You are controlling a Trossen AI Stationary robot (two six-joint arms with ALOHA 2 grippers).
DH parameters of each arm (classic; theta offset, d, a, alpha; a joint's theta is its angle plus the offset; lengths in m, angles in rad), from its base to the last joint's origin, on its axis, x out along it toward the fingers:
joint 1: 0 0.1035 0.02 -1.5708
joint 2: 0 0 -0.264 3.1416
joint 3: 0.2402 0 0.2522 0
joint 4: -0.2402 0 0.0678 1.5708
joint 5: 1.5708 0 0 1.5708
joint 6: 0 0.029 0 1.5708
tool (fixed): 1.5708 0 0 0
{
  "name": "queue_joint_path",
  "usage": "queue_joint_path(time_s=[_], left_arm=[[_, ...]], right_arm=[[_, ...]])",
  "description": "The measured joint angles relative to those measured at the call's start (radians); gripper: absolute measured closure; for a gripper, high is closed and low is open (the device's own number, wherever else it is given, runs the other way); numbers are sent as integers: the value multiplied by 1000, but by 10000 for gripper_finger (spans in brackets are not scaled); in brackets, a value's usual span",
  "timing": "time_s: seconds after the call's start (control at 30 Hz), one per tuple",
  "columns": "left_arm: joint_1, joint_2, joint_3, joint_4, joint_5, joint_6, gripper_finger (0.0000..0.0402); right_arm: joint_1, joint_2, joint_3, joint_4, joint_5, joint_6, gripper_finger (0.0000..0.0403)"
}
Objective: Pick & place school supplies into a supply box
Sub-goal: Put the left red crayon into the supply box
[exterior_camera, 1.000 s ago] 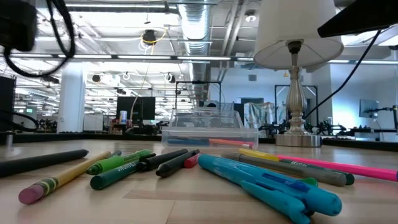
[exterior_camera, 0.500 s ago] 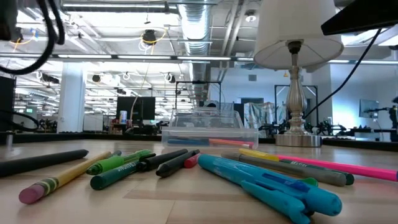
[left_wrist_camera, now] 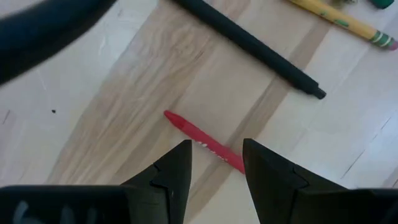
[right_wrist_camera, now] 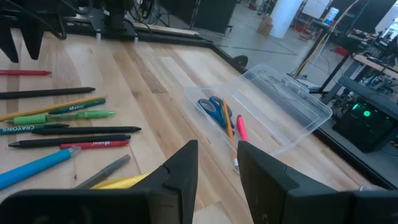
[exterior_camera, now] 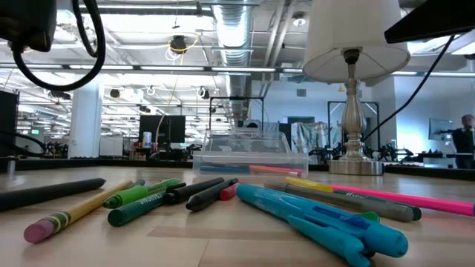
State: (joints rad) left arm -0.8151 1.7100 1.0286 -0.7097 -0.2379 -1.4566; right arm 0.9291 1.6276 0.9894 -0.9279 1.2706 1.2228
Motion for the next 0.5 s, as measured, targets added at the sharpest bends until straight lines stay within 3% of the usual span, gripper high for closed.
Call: queue_joint_path(time_s=[0.23, 0.5], left_arm=[[19, 65, 1, 23, 84, 67, 265], [20, 74, -2, 46, 109, 90, 265]], right_arm=[[0, 0, 0, 0, -12, 0, 296], [0, 0, 0, 0, -17, 0, 296]])
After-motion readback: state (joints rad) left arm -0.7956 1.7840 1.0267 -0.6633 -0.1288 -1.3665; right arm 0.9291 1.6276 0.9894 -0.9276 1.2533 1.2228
